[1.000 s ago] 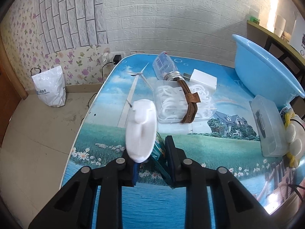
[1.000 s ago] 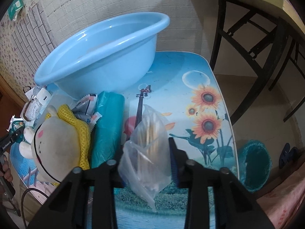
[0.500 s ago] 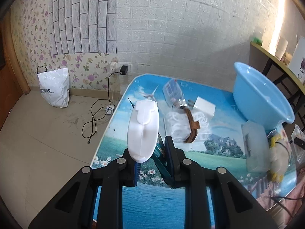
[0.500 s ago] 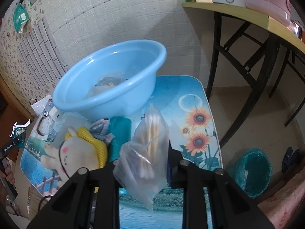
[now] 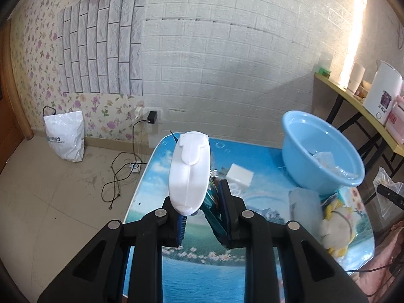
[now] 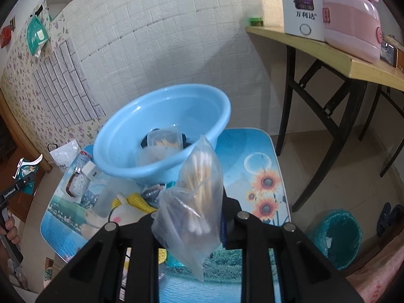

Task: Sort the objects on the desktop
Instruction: 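Lift and carry the hook with the left tool while the right tool carries the swab bag to the basin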

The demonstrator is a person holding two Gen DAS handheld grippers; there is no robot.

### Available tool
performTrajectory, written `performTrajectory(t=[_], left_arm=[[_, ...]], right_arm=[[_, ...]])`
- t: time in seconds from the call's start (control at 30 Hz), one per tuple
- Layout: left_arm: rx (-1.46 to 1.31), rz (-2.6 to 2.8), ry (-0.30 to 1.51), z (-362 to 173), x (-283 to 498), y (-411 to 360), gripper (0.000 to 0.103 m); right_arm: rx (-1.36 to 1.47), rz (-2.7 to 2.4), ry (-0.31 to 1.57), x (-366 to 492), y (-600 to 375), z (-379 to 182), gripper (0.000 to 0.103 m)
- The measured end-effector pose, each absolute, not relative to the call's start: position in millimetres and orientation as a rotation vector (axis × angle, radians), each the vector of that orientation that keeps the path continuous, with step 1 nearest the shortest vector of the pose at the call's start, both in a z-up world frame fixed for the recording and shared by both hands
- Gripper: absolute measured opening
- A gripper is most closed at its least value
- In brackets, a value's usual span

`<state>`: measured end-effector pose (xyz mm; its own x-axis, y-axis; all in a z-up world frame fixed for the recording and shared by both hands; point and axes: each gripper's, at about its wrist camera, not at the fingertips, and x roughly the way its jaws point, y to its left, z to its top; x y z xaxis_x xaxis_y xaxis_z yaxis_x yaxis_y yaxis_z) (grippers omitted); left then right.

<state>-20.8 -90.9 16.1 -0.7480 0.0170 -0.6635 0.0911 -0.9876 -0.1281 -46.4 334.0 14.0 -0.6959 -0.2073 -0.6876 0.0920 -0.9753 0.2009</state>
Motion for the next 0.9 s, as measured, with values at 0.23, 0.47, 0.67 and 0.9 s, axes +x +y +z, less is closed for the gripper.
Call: performTrajectory(t=[0.23, 0.47, 0.67, 0.9], left_arm=[[1.101, -2.948, 0.209, 28.9, -34.4, -69.3, 0.021], [1.099, -3.018, 0.161, 44.1, -50.9, -39.1, 0.021], [1.118, -3.08, 0.12, 54.8, -71.9, -7.9, 0.021], [1.151, -3.158, 0.061, 59.6, -92.5, 32.8, 0.021]], right_arm=[[1.085, -2.742, -0.238, -47.3, 333.2, 28.1, 0.022], [1.038, -2.718, -0.235, -58.9, 328.8, 38.2, 0.022], [0.995, -2.693, -0.222, -72.1, 321.8, 47.0, 0.022], [0.982, -2.666, -0.212, -85.9, 317.5, 48.4, 0.022]])
